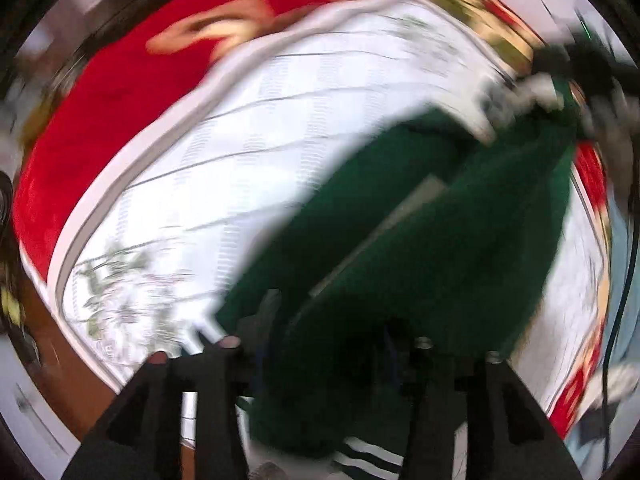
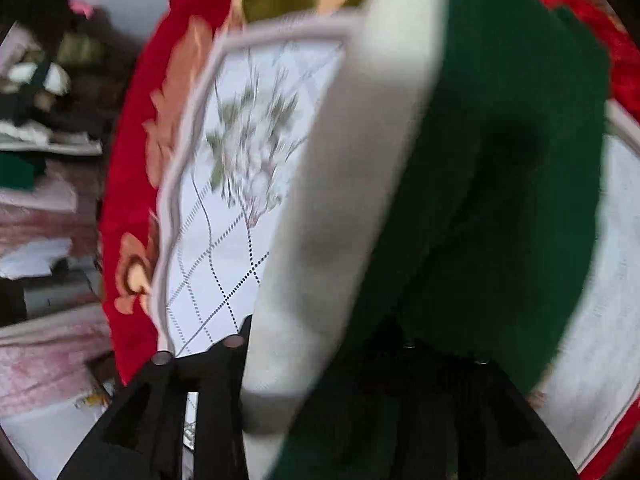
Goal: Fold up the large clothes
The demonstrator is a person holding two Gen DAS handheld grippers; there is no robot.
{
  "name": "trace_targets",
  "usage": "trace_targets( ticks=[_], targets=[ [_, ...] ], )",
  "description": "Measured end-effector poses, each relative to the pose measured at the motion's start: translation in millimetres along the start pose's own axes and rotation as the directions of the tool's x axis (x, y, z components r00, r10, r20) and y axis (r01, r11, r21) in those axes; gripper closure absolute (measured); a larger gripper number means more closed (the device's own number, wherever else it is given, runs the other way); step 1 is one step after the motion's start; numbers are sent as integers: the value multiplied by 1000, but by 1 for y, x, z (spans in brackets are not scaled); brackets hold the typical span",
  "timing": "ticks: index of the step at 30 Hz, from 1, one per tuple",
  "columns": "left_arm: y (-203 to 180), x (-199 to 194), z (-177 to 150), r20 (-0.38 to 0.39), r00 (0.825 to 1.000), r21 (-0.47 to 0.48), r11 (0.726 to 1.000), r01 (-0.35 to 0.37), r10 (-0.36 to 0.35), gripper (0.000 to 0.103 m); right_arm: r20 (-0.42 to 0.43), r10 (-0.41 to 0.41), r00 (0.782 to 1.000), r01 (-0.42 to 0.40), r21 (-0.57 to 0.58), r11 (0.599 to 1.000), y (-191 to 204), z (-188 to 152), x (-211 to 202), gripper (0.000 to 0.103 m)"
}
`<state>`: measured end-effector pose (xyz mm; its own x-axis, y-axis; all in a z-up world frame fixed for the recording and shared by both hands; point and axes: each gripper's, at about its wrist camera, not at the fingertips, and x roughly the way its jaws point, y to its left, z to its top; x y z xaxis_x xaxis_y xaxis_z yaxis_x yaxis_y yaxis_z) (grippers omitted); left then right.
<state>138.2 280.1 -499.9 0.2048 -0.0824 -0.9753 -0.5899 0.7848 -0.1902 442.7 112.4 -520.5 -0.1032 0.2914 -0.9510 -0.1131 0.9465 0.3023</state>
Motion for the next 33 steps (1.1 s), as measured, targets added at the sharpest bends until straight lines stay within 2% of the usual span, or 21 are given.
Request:
trace_targets(
  ticks=[2,4,5,6,7,10,12,14,15,16,17,19,22,23,25,26,27,28,29,30,33],
  targets=[
    [29,-9,0,31,999,-63,998,-20,22,37,-36,11,999,-11,1,1000,5,3,19,54],
    [45,-14,-7,35,998,-91,995,-47,50,33,-8,77,997,-77,-1,997,0,-3,17,43],
    [48,-15,-11,30,998,-98,994,-46,49,33,16,169,986,-169,2,986,-6,-9,9,27],
    [49,-14,-18,21,999,-102,994,-48,50,33,26,244,969,-244,6,970,-11,-14,2,18],
    [47,-13,-24,14,999,-98,994,-47,48,33,43,310,950,-311,10,950,-22,-24,-10,17],
    [31,1,-27,-6,999,-52,997,-51,51,33,95,296,951,-298,9,955,-48,-43,-36,17],
    [20,20,-22,-4,996,-22,996,-90,90,33,120,202,972,-209,43,977,-75,-55,-51,17],
    [13,39,-13,-26,987,23,987,-156,157,34,156,119,980,-133,81,988,-105,-63,-60,17],
    [11,46,-10,-6,981,46,980,-194,194,44,172,68,983,-88,112,990,-123,-66,-62,17],
    [8,51,-8,16,981,73,978,-196,196,59,176,34,984,-60,143,988,-140,-68,-60,17],
    [6,54,-5,16,988,89,984,-152,151,86,174,19,985,-50,173,984,-157,-69,-55,17],
    [3,58,1,30,987,99,982,-158,156,91,164,15,986,-49,211,976,-179,-67,-42,17],
    [5,63,9,50,986,104,981,-166,162,92,181,149,972,-184,195,963,-205,-58,-9,17],
    [8,63,13,52,985,98,981,-167,162,92,178,164,970,-198,198,960,-210,-53,2,16],
    [10,64,19,58,983,97,980,-177,172,92,209,228,951,-273,220,936,-219,-46,18,16],
    [9,65,22,60,982,102,978,-184,179,91,259,256,931,-316,223,922,-222,-44,21,21],
    [8,66,25,66,980,109,975,-196,189,91,283,272,920,-340,227,913,-222,-42,22,36],
    [8,66,28,75,976,116,970,-213,206,91,297,297,907,-371,233,899,-223,-42,23,43],
    [8,67,32,82,971,126,964,-233,224,91,316,320,893,-401,239,884,-225,-44,24,58],
    [8,67,35,85,970,130,962,-239,230,91,333,362,871,-449,240,861,-229,-49,24,70],
    [10,65,46,87,969,142,960,-243,233,89,366,410,835,-519,278,808,-241,-73,17,82]
  ],
)
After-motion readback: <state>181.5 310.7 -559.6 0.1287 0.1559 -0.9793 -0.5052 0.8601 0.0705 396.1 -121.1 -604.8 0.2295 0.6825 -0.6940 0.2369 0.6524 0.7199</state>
